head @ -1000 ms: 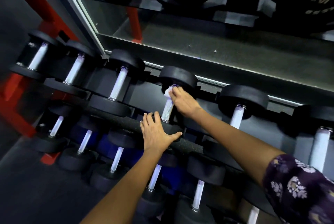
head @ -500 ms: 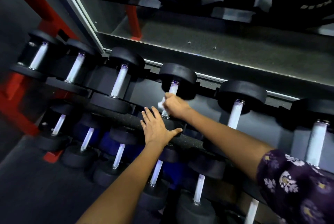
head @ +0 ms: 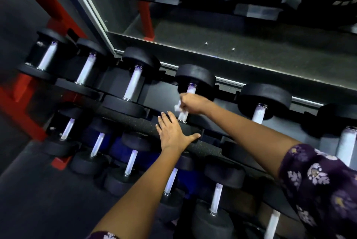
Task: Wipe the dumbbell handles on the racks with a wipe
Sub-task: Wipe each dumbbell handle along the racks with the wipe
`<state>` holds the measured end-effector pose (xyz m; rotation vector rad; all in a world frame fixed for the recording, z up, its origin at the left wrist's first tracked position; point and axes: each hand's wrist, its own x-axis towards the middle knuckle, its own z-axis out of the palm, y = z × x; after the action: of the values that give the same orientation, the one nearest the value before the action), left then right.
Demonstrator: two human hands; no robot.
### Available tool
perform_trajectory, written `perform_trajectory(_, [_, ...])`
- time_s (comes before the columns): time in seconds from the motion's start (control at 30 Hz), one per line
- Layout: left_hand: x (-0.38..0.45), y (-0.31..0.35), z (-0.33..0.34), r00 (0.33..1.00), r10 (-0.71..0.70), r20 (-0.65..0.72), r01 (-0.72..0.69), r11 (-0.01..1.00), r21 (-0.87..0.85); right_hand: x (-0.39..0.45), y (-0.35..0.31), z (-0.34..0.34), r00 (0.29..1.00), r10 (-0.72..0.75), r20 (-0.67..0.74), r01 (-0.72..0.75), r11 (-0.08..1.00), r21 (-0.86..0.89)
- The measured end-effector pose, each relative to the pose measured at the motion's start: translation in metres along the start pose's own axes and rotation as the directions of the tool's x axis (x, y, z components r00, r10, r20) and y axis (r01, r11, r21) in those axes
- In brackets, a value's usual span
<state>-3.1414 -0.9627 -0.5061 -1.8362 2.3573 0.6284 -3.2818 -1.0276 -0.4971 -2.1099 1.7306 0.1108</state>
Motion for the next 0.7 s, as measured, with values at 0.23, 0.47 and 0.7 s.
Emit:
perform_trajectory(0.23, [0.001, -0.002, -0.001, 1.0, 0.006, 0.007, -0.006, 1.0, -0.024, -0.008, -0.01, 0.025, 1.0, 0.006, 0.0, -0.006, 0.985, 0.17])
perform_trajectory(0.47, [0.002, -0.003, 0.001, 1.0, 0.006, -0.027, -0.007, 0.999, -0.041, -0.032, 0.004, 0.05, 0.955, 0.277, -0.11, -0.157, 0.783, 0.602])
perform_trajectory(0.7, [0.002, -0.002, 0.004, 0.998, -0.001, -0.06, -0.001, 0.999, -0.034, -0.036, 0.001, 0.057, 0.93, 0.344, -0.133, -0.172, 0.723, 0.669])
